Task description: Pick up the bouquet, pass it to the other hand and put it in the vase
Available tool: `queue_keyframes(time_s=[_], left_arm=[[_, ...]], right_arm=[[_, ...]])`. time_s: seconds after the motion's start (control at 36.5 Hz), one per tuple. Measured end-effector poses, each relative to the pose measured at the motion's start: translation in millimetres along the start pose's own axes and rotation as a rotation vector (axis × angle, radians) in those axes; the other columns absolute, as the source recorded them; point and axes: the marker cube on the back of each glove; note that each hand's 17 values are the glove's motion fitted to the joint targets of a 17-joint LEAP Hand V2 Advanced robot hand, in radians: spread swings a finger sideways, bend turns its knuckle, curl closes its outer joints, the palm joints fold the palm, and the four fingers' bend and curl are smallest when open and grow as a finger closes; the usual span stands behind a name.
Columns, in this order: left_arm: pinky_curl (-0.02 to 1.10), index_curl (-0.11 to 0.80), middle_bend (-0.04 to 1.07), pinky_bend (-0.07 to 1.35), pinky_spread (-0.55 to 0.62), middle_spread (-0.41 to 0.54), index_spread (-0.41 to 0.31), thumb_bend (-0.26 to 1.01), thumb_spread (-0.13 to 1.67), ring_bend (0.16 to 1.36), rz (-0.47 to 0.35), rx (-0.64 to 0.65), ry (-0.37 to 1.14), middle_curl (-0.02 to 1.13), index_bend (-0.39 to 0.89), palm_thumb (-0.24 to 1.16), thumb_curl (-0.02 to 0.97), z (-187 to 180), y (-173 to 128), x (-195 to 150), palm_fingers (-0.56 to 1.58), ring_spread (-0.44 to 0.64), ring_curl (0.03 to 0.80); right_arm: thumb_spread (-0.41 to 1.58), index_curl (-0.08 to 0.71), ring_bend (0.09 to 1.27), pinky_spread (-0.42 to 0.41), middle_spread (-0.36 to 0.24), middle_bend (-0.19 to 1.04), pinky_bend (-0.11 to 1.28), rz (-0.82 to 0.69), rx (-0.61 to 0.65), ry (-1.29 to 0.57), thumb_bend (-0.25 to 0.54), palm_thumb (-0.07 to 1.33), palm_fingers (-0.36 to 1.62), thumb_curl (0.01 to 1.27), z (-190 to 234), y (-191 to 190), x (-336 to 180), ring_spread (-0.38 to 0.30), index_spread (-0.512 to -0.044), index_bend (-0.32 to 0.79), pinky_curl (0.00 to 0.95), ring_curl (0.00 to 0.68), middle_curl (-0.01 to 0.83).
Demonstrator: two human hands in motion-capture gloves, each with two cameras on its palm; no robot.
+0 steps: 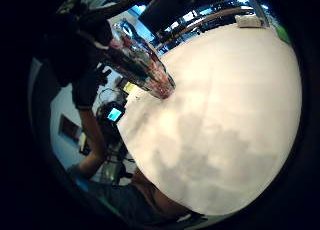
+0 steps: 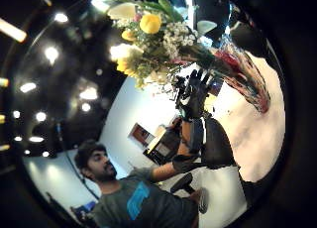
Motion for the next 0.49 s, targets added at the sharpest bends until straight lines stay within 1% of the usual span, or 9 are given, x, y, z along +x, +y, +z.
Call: queue_keyframes(time_s=[0.03, 0.05, 0.16, 0.22, 0.3, 0.36, 0.41, 0.47, 0.49], left_arm=[[0.31, 0.055, 0.35, 0.67, 0.49, 0.318, 0.214, -0.03, 0.83, 0.78, -0.002, 0.001, 0.003, 0.3, 0.09, 0.5, 0.318, 0.0, 1.5, 0.0, -0.04, 0.45, 0.258], [0.31, 0.058, 0.35, 0.66, 0.49, 0.318, 0.212, -0.03, 0.83, 0.78, -0.005, 0.001, 0.008, 0.3, 0.1, 0.5, 0.319, 0.1, 2.7, -1.0, -0.04, 0.45, 0.259], [0.31, 0.069, 0.33, 0.66, 0.48, 0.319, 0.204, -0.03, 0.83, 0.78, 0.0, -0.005, 0.016, 0.3, 0.1, 0.5, 0.323, 0.3, 5.7, -14.3, -0.03, 0.44, 0.26], [0.31, 0.075, 0.33, 0.66, 0.48, 0.319, 0.199, -0.03, 0.84, 0.78, 0.02, -0.015, 0.029, 0.31, 0.1, 0.51, 0.325, -2.1, 10.2, -19.4, -0.03, 0.44, 0.262], [0.31, 0.081, 0.32, 0.65, 0.48, 0.319, 0.196, -0.03, 0.84, 0.79, 0.072, -0.025, 0.083, 0.31, 0.1, 0.51, 0.328, -8.1, 20.2, -23.0, -0.03, 0.44, 0.263], [0.31, 0.086, 0.32, 0.65, 0.48, 0.32, 0.194, -0.03, 0.84, 0.79, 0.101, -0.019, 0.097, 0.31, 0.11, 0.51, 0.328, -12.0, 27.1, -26.7, -0.02, 0.43, 0.264], [0.31, 0.092, 0.31, 0.65, 0.48, 0.32, 0.19, -0.03, 0.84, 0.79, 0.118, 0.009, 0.063, 0.31, 0.11, 0.51, 0.33, -16.3, 38.0, -29.7, -0.01, 0.43, 0.266], [0.31, 0.101, 0.32, 0.63, 0.48, 0.309, 0.175, -0.03, 0.85, 0.79, 0.128, 0.049, -0.007, 0.31, 0.12, 0.51, 0.33, -19.8, 55.5, -31.6, 0.01, 0.42, 0.266], [0.31, 0.107, 0.33, 0.63, 0.48, 0.301, 0.166, -0.03, 0.85, 0.79, 0.132, 0.069, -0.046, 0.32, 0.13, 0.51, 0.331, -20.2, 65.9, -32.6, 0.03, 0.41, 0.266]], right_arm=[[0.98, 0.281, 0.34, 0.177, -0.145, 0.25, 0.29, 0.0, -0.001, 0.016, 0.005, 0.83, 0.81, 0.46, 1.3, -0.6, -0.9, -0.109, -0.3, 0.08, 0.362, 0.385, 0.411], [0.98, 0.283, 0.33, 0.188, -0.137, 0.24, 0.3, -0.004, -0.001, 0.034, -0.004, 0.83, 0.77, 0.46, 2.5, -0.9, -1.4, -0.099, -0.301, 0.08, 0.372, 0.389, 0.411], [1.0, 0.271, 0.29, 0.213, -0.118, 0.22, 0.34, -0.018, 0.005, 0.079, -0.02, 0.81, 0.69, 0.46, 5.8, 1.2, -2.7, -0.061, -0.303, 0.09, 0.378, 0.379, 0.41], [1.0, 0.265, 0.28, 0.221, -0.112, 0.22, 0.35, -0.012, 0.005, 0.024, -0.023, 0.81, 0.67, 0.47, 8.4, 5.5, -10.8, -0.049, -0.303, 0.09, 0.376, 0.371, 0.41], [1.01, 0.258, 0.28, 0.236, -0.106, 0.22, 0.36, -0.021, 0.008, -0.135, -0.022, 0.81, 0.66, 0.47, 12.9, 13.5, -32.3, -0.036, -0.302, 0.1, 0.375, 0.365, 0.41], [1.01, 0.254, 0.28, 0.241, -0.103, 0.22, 0.36, 0.004, 0.014, -0.183, -0.022, 0.8, 0.66, 0.47, 14.0, 19.4, -40.7, -0.026, -0.304, 0.1, 0.374, 0.362, 0.412], [1.01, 0.251, 0.28, 0.245, -0.101, 0.22, 0.37, 0.019, 0.026, -0.112, -0.022, 0.8, 0.66, 0.47, 12.7, 25.3, -29.8, -0.02, -0.304, 0.1, 0.374, 0.362, 0.414], [1.02, 0.249, 0.28, 0.248, -0.099, 0.22, 0.37, 0.022, 0.04, -0.022, -0.022, 0.8, 0.65, 0.48, 12.3, 32.5, -7.6, -0.015, -0.303, 0.1, 0.375, 0.363, 0.415], [1.02, 0.248, 0.29, 0.249, -0.098, 0.22, 0.38, 0.042, 0.042, -0.034, -0.022, 0.8, 0.65, 0.48, 13.9, 37.3, -1.4, -0.014, -0.303, 0.1, 0.375, 0.364, 0.415]])
